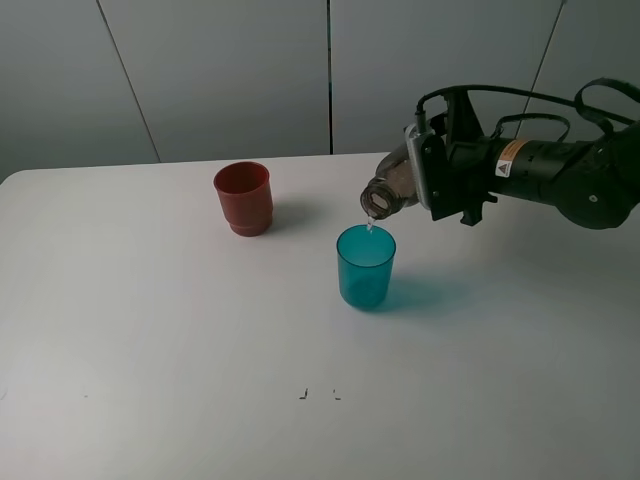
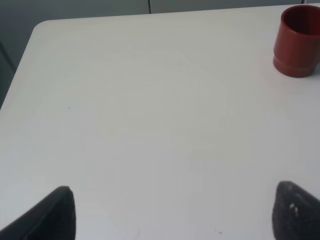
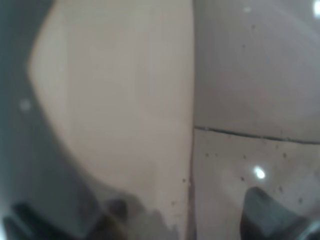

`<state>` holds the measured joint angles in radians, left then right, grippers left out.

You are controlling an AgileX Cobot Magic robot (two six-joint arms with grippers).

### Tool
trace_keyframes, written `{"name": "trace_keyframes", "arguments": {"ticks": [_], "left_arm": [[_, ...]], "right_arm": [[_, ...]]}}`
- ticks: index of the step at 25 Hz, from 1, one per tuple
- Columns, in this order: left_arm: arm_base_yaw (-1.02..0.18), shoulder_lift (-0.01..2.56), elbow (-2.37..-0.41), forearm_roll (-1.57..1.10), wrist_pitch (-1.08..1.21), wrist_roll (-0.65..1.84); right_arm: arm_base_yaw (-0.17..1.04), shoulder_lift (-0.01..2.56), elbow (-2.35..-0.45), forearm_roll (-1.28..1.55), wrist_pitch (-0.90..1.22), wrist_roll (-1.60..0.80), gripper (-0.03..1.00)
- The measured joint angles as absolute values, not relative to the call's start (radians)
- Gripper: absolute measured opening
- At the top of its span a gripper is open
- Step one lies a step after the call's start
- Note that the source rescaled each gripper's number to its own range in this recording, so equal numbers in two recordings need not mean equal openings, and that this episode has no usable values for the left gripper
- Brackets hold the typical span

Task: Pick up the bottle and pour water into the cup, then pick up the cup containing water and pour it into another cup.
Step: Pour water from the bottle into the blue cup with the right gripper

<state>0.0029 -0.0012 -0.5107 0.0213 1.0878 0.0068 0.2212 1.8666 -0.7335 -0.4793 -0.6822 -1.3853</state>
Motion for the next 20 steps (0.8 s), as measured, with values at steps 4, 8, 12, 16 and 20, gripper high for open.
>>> {"name": "trace_keyframes", "arguments": {"ticks": [4, 8, 12, 16, 20], "left_arm": [[0.003, -0.001, -0.511, 0.021, 1.088, 0.0], [0.003, -0.001, -0.511, 0.021, 1.088, 0.007], [0.003, -0.001, -0.511, 0.021, 1.088, 0.007], [0.003, -0.001, -0.511, 0.021, 1.088, 0.007], [0.003, -0.001, -0.511, 0.021, 1.088, 0.007]], "right_arm": [[0.221, 1.867, -0.733, -0.478, -0.682, -1.405, 0.0], [0.221, 1.867, -0.733, -0.477, -0.684, -1.409, 0.0], [0.221, 1.867, -0.733, -0.475, -0.698, -1.428, 0.0], [0.221, 1.867, -0.733, -0.475, -0.699, -1.432, 0.0], [0.221, 1.867, -0.733, -0.461, -0.705, -1.452, 0.0]]}}
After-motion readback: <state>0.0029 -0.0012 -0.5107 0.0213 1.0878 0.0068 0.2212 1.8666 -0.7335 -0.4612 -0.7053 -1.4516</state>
